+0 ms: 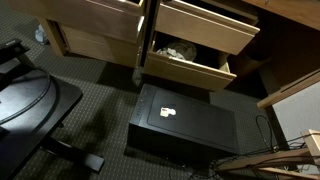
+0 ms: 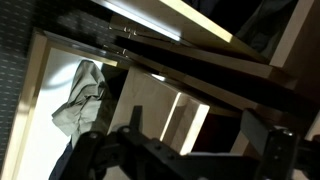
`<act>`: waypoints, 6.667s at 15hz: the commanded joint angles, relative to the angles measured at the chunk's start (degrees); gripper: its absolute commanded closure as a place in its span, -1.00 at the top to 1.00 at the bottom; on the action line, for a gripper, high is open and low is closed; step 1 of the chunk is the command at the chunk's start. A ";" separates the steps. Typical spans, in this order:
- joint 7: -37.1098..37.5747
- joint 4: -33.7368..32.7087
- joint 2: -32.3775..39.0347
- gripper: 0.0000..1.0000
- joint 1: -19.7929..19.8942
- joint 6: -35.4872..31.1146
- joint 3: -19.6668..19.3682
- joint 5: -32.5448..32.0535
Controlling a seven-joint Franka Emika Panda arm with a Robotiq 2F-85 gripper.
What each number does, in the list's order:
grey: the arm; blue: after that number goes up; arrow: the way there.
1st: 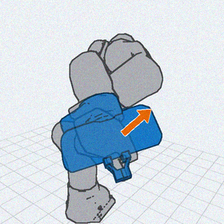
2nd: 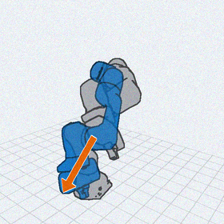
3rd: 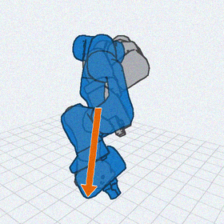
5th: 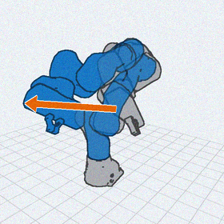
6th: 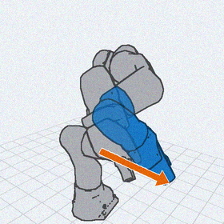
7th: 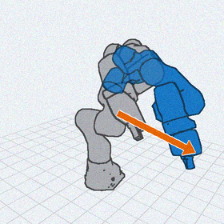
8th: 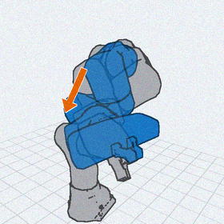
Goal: Open the top right drawer and close the top left drawer.
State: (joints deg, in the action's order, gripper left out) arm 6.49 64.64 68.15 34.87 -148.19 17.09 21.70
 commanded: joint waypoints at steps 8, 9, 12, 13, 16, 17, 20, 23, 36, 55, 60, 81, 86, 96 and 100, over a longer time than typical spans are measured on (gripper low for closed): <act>6.66 -11.45 7.48 1.00 -1.39 8.11 -3.29 1.21; 6.67 -11.95 7.83 1.00 -1.37 8.29 -3.26 1.22; 5.99 -15.13 10.09 1.00 -1.18 5.48 -0.82 3.05; 5.07 -16.18 10.74 1.00 -0.65 6.16 0.79 3.79; 6.57 -14.60 9.51 1.00 -1.23 6.70 0.15 2.63; 6.58 -15.49 10.10 1.00 -1.25 6.90 0.78 2.71; 6.59 -16.61 11.00 1.00 -1.24 6.98 1.24 2.75; 10.66 -19.67 12.77 1.00 -4.09 9.85 -0.92 0.77; 22.78 -24.99 16.54 1.00 -10.64 7.34 -10.27 4.04; 28.42 -25.19 16.32 1.00 -5.76 -1.00 -15.54 4.27; 28.17 -25.37 16.31 1.00 -5.63 -1.14 -15.13 4.35; 14.90 -25.81 16.52 1.00 -2.49 12.80 -13.78 3.65; 17.66 -30.22 16.39 1.00 -2.43 16.64 -14.34 3.32; 21.98 -34.62 16.16 1.00 0.34 25.26 -15.18 1.05; 23.51 -37.54 16.16 1.00 -1.21 26.00 -13.14 1.91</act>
State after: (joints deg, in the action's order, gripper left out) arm 28.23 29.68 84.31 34.98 -123.84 2.72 23.93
